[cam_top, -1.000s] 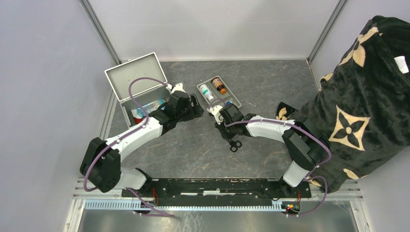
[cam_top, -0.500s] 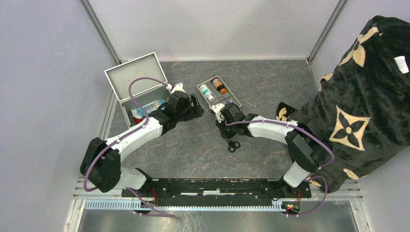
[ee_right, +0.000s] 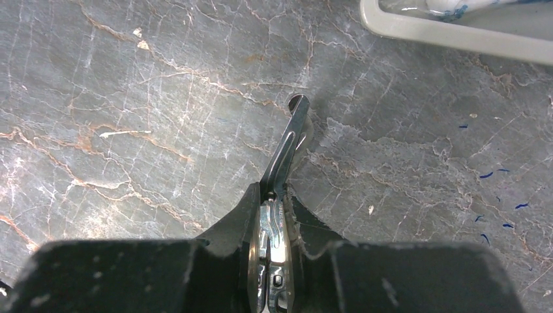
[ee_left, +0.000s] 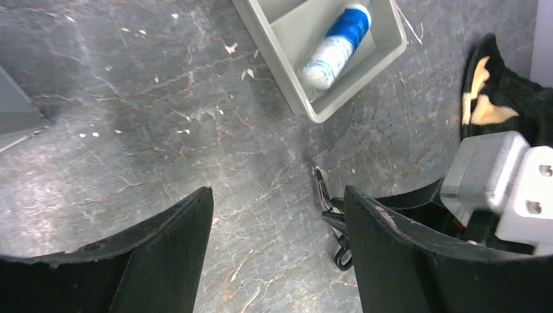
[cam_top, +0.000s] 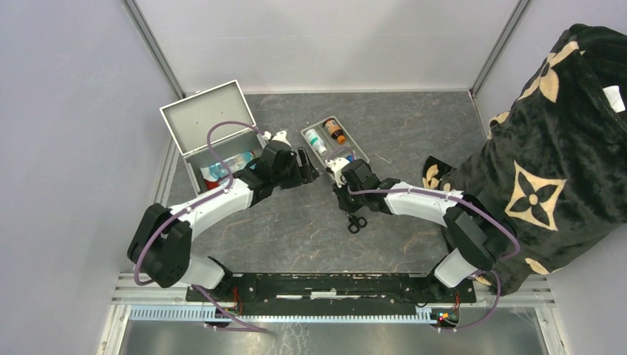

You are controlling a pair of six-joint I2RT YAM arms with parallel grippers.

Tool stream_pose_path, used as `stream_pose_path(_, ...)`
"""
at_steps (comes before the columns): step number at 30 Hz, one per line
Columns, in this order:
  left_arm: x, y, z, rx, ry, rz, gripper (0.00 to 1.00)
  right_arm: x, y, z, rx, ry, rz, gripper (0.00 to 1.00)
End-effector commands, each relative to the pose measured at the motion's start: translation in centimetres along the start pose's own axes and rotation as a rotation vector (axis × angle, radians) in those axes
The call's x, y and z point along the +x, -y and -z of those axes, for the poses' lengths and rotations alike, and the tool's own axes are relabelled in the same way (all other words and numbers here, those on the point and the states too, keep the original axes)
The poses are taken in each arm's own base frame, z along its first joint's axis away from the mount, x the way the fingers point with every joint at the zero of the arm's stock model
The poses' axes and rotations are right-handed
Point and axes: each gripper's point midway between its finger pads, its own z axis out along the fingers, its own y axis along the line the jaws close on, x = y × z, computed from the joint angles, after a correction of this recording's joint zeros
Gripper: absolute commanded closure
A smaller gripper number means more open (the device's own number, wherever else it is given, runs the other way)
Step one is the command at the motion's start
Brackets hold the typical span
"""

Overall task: Organize the medicine kit
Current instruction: Pick up the scissors from the center of the board.

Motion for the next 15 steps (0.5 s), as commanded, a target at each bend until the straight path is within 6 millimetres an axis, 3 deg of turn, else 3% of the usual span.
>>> stream_pose_path(1,0.8,2.1,-0.7,0.116,-0.036,0.016,0.21,-2.8,-0.4,0.9,-0.006,0.131,-0.024,1.0)
stream_pose_path(15,2.3,4.1,-2.4,0.233,-0.105,0.036,0.23,-4.9,-1.4,2.1,-0.058,0.25,-0.04,1.0)
